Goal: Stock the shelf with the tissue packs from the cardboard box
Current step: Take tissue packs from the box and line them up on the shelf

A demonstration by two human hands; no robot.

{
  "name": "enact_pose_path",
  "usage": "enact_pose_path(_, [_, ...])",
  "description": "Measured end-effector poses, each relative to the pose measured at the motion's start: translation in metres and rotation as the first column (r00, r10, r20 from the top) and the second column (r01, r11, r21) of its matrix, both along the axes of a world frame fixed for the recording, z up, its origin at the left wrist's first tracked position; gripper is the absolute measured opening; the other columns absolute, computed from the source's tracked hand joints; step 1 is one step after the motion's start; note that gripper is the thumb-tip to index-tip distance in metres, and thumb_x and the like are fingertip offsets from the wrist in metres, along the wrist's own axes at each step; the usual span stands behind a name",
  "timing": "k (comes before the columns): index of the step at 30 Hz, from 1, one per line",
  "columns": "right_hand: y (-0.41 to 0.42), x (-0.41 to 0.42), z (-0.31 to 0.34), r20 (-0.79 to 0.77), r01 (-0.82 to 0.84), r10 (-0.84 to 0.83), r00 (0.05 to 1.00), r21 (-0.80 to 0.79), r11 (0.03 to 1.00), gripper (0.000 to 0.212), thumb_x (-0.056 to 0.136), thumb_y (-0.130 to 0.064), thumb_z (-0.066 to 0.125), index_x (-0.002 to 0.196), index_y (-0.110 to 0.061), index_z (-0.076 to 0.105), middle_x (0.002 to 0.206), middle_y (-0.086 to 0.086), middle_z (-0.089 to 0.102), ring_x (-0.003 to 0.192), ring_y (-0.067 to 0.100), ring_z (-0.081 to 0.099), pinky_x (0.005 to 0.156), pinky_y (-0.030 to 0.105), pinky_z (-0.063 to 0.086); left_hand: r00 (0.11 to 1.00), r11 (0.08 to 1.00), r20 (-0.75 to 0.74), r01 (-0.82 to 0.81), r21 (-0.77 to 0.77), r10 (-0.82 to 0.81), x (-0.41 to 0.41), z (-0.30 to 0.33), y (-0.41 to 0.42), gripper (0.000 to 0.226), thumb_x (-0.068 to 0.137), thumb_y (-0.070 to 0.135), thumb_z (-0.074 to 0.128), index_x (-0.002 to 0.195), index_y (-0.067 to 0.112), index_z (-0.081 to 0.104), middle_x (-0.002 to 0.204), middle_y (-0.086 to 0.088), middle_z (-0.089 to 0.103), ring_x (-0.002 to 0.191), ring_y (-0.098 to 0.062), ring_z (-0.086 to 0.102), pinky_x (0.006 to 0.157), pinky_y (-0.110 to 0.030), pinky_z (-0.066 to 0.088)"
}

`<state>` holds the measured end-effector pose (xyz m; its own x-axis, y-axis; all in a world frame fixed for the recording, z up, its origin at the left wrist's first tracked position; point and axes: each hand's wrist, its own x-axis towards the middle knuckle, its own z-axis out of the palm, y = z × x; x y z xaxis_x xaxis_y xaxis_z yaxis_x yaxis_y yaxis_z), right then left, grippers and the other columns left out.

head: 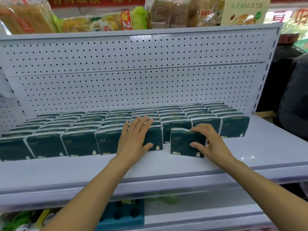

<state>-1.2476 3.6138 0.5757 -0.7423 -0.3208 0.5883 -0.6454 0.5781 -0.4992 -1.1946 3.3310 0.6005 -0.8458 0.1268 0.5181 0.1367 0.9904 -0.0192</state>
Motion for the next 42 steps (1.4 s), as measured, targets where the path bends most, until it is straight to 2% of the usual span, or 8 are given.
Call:
enact_pose_path(4, [-0.009,-0.018,0.001,-0.237,0.170,-0.119,0.964,0.209,0.963,0.051,0.082,-0.031,0.076,0.129,-0.030,0.056,0.135,-0.005,0.048,0.109,0.019,0.055,0.071,0.037,0.055,0.997,0.984,0.061,-0.033,-0.177,0.044,-0.014,-0.005,-0.013,0.087,0.094,0.041,0.058,0.156,0.030,-0.002,0.165,0.004,0.001,0.151,-0.017,-0.003,0.121,-0.042,-0.007])
enact_pose_path(13, [-0.026,-0.042,-0.009,-0.512,0.239,-0.015,0.859,0.373,0.897,0.072,0.070,-0.028,0.084,0.134,-0.021,0.052,0.131,0.003,0.056,0.121,0.023,0.046,0.105,0.041,0.037,0.999,0.970,0.012,-0.031,-0.243,0.035,-0.029,-0.012,-0.014,0.088,0.090,0.034,0.068,0.156,0.022,0.012,0.162,-0.001,0.018,0.150,-0.019,0.017,0.116,-0.034,-0.009])
enact_pose_path(17, [-0.035,-0.048,-0.007,-0.503,0.205,0.013,0.864,0.376,0.904,0.072,0.066,-0.022,0.087,0.131,-0.019,0.056,0.132,0.004,0.056,0.125,0.024,0.043,0.097,0.041,0.048,0.999,0.969,0.021,-0.036,-0.244,0.042,-0.034,-0.012,-0.013,0.084,0.095,0.035,0.059,0.157,0.022,0.003,0.164,0.000,0.008,0.151,-0.018,0.008,0.116,-0.032,-0.012])
enact_pose_path(21, [-0.040,-0.050,-0.005,-0.447,0.183,0.009,0.895,0.385,0.905,0.072,0.069,-0.021,0.086,0.134,-0.022,0.053,0.136,0.002,0.053,0.128,0.026,0.046,0.092,0.040,0.052,1.000,0.981,0.020,-0.006,-0.192,0.010,-0.033,-0.011,-0.013,0.084,0.091,0.030,0.066,0.156,0.021,0.013,0.163,-0.002,0.017,0.149,-0.020,0.016,0.118,-0.030,-0.001])
enact_pose_path(26, [-0.041,-0.052,-0.004,-0.446,0.191,0.009,0.895,0.401,0.896,0.072,0.068,-0.020,0.086,0.132,-0.018,0.054,0.132,0.005,0.054,0.120,0.025,0.045,0.097,0.041,0.047,0.998,0.981,0.052,-0.011,-0.192,0.022,-0.032,-0.005,-0.011,0.082,0.094,0.033,0.062,0.156,0.024,0.009,0.163,0.002,0.013,0.148,-0.019,0.017,0.118,-0.030,0.018])
enact_pose_path(32, [-0.045,-0.043,0.004,-0.416,0.247,-0.054,0.908,0.425,0.871,0.068,0.071,-0.033,0.083,0.131,-0.020,0.054,0.140,0.006,0.051,0.130,0.028,0.048,0.112,0.053,0.028,0.996,0.982,0.077,-0.035,-0.185,0.050,-0.025,0.008,-0.009,0.088,0.090,0.043,0.063,0.156,0.028,0.006,0.162,0.003,0.018,0.147,-0.018,0.020,0.121,-0.037,0.005])
enact_pose_path(35, [-0.048,-0.027,0.012,-0.403,0.254,-0.096,0.910,0.362,0.897,0.064,0.081,-0.042,0.073,0.137,-0.023,0.049,0.148,0.005,0.041,0.136,0.028,0.041,0.115,0.054,0.022,0.997,0.991,-0.004,-0.072,-0.114,0.072,-0.007,0.011,-0.005,0.086,0.089,0.052,0.060,0.156,0.028,0.010,0.161,0.002,0.021,0.148,-0.020,0.019,0.122,-0.042,0.004])
enact_pose_path(42, [-0.066,0.037,0.020,-0.502,0.143,-0.023,0.865,0.203,0.969,0.060,0.090,-0.038,0.062,0.142,-0.017,0.042,0.142,0.007,0.049,0.121,0.028,0.052,0.101,0.048,0.043,0.947,0.995,-0.305,-0.100,0.026,0.103,0.072,-0.009,-0.005,0.080,0.081,0.046,0.071,0.148,0.018,0.036,0.147,-0.006,0.046,0.126,-0.029,0.051,0.104,-0.048,0.044])
